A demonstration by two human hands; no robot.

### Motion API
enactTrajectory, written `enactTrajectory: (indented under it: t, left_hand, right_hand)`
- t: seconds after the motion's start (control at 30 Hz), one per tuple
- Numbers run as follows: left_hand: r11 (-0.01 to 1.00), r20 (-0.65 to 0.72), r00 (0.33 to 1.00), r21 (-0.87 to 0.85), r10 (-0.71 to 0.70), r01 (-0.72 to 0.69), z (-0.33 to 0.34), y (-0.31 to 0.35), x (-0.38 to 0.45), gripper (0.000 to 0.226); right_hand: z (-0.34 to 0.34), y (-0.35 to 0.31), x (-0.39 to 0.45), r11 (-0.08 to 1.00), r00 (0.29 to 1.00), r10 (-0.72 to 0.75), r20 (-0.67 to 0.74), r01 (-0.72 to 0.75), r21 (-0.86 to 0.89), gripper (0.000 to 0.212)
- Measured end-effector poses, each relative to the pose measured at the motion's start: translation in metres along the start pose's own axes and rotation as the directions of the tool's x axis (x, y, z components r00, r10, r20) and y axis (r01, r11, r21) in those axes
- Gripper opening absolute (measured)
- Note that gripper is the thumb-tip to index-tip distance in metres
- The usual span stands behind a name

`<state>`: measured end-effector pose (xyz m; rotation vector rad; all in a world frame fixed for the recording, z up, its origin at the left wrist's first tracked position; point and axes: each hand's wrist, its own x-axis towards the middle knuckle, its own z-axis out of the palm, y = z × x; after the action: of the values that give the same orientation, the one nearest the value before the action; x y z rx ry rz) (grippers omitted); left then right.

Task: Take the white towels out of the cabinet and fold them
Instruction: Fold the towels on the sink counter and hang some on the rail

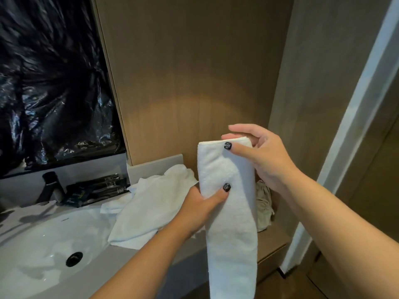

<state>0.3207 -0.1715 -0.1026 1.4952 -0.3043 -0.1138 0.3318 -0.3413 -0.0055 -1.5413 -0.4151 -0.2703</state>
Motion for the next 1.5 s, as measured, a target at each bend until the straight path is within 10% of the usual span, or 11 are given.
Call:
enactTrajectory:
  t: [0.3, 0.63, 1.5]
  left_hand:
    - [0.944, -0.142, 0.935, -0.005, 0.326, -0.33, 0.098, 0.097, 0.052, 0.039]
    - [0.862, -0.311, 0.853, -0.16, 0.418, -0.48, 0.191, 0.2, 0.115, 0.032]
    - [0.646, -0.064, 0.643, 0.114, 0.763, -0.755, 0.175, 0.368, 0.381, 0.037]
  right_hand:
    - [-0.09, -0.052, 0.021, 0.993, 0.974, -0.083, -0.209, 0.099, 0.067, 0.041]
    - [-0.18, -0.087, 0.036, 0.982, 0.985, -0.169, 0.042, 0.172, -0.076, 0.031]
    - [-0.233, -0.275, 0.398, 0.746, 0.709, -0.654, -0.262, 0.662, -0.071, 0.021]
